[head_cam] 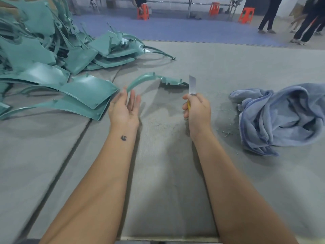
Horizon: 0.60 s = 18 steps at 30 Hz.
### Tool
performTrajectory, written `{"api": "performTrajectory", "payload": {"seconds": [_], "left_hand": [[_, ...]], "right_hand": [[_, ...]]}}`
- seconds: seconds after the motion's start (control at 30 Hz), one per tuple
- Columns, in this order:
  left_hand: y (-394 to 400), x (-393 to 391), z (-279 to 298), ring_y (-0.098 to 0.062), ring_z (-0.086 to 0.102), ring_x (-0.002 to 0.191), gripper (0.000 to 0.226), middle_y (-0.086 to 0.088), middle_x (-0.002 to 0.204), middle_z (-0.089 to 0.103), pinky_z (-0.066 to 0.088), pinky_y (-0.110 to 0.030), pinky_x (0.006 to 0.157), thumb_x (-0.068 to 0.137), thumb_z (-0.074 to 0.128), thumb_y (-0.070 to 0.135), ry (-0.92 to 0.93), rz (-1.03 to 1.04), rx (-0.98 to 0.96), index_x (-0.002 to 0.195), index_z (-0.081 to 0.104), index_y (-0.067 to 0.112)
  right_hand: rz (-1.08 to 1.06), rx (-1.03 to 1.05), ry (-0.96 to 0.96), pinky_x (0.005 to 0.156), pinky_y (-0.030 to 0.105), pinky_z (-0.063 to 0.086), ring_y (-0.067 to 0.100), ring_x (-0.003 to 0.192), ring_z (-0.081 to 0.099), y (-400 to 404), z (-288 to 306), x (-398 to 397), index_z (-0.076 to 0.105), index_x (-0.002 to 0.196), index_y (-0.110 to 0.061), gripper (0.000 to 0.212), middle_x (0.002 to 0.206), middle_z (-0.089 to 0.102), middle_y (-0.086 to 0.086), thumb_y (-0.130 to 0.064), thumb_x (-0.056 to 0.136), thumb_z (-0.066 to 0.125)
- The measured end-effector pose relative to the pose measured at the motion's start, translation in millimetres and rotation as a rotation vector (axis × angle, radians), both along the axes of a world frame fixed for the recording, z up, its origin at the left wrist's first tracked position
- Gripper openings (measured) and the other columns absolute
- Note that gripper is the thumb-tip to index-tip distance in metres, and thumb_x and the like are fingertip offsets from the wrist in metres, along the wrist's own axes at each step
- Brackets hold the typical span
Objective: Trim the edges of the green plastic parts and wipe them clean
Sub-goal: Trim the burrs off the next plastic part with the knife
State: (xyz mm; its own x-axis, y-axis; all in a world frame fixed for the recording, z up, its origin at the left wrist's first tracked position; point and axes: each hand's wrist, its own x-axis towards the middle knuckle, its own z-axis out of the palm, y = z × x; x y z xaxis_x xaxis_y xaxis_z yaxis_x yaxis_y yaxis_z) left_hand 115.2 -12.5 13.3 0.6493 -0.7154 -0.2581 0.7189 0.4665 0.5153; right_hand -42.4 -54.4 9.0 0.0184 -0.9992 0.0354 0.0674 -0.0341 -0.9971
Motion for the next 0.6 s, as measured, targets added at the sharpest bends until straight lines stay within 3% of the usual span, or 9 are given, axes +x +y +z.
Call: {"api": "performTrajectory", "payload": {"seconds": [0.07,0.13,0.2,0.27,0.33,0.47,0.53,0.6], "left_hand": [[-3,1,-2,-0.013,0.066,0.073,0.007,-0.006,0.09,0.068,0.058,-0.027,0.068,0.091,0.064,0.004,-0.114,0.021,0.132,0.092,0.059,0.009],[-5,-1,-4,-0.01,0.062,0.06,0.008,-0.004,0.077,0.065,0.054,-0.025,0.063,0.088,0.066,0.004,-0.469,0.009,0.348,0.087,0.06,0.008],[-7,-6,-8,-0.01,0.06,0.057,0.012,-0.001,0.077,0.064,0.052,-0.025,0.06,0.089,0.063,0.006,-0.856,-0.076,0.525,0.1,0.063,0.01],[-8,-12,-11,-0.011,0.06,0.058,0.026,0.002,0.079,0.065,0.051,-0.025,0.058,0.089,0.06,0.008,-1.111,-0.178,0.594,0.114,0.061,0.016],[-8,-18,-10,-0.009,0.057,0.05,0.029,0.003,0.074,0.065,0.048,-0.023,0.051,0.089,0.057,0.015,-1.185,-0.228,0.567,0.117,0.061,0.022],[-5,-20,-10,-0.008,0.053,0.043,0.018,0.005,0.056,0.059,0.045,-0.019,0.042,0.096,0.051,0.034,-1.158,-0.284,0.47,0.112,0.058,0.031],[-4,-20,-9,-0.008,0.053,0.042,0.014,0.007,0.049,0.056,0.049,-0.023,0.044,0.099,0.047,0.029,-1.171,-0.293,0.473,0.108,0.057,0.031],[-4,-21,-8,-0.005,0.053,0.042,0.016,0.006,0.055,0.059,0.047,-0.022,0.043,0.101,0.043,0.02,-1.089,-0.298,0.466,0.098,0.056,0.028]], "right_hand": [[0.012,0.008,0.007,0.052,0.025,0.034,0.012,0.054,0.039,0,0,0,0.058,0.081,-0.016,0.015,0.066,0.049,0.0,-0.018,0.092,0.048],[0.015,0.008,0.01,0.051,0.024,0.035,0.011,0.053,0.04,0,0,0,0.059,0.081,-0.017,0.016,0.065,0.05,0.0,-0.018,0.092,0.048],[0.011,0.001,0.017,0.05,0.024,0.037,0.011,0.051,0.041,-2,0,0,0.059,0.08,-0.017,0.017,0.062,0.052,-0.002,-0.018,0.092,0.047],[0.011,-0.018,0.033,0.049,0.024,0.041,0.012,0.047,0.044,-2,-1,0,0.06,0.081,-0.017,0.02,0.06,0.056,0.0,-0.018,0.093,0.045],[0.012,-0.042,0.069,0.047,0.025,0.043,0.012,0.044,0.046,-3,-3,1,0.062,0.083,-0.017,0.021,0.058,0.059,0.001,-0.019,0.093,0.044],[-0.003,-0.07,0.11,0.05,0.029,0.036,0.012,0.047,0.04,-5,-5,2,0.063,0.078,-0.023,0.023,0.053,0.053,-0.002,-0.021,0.093,0.045],[-0.015,-0.058,0.055,0.053,0.029,0.032,0.012,0.051,0.038,-6,-4,0,0.062,0.076,-0.022,0.023,0.054,0.047,-0.002,-0.021,0.092,0.045],[-0.041,-0.043,-0.007,0.052,0.028,0.03,0.011,0.051,0.037,-6,-2,-2,0.061,0.076,-0.021,0.023,0.056,0.044,-0.001,-0.021,0.092,0.045]]}}
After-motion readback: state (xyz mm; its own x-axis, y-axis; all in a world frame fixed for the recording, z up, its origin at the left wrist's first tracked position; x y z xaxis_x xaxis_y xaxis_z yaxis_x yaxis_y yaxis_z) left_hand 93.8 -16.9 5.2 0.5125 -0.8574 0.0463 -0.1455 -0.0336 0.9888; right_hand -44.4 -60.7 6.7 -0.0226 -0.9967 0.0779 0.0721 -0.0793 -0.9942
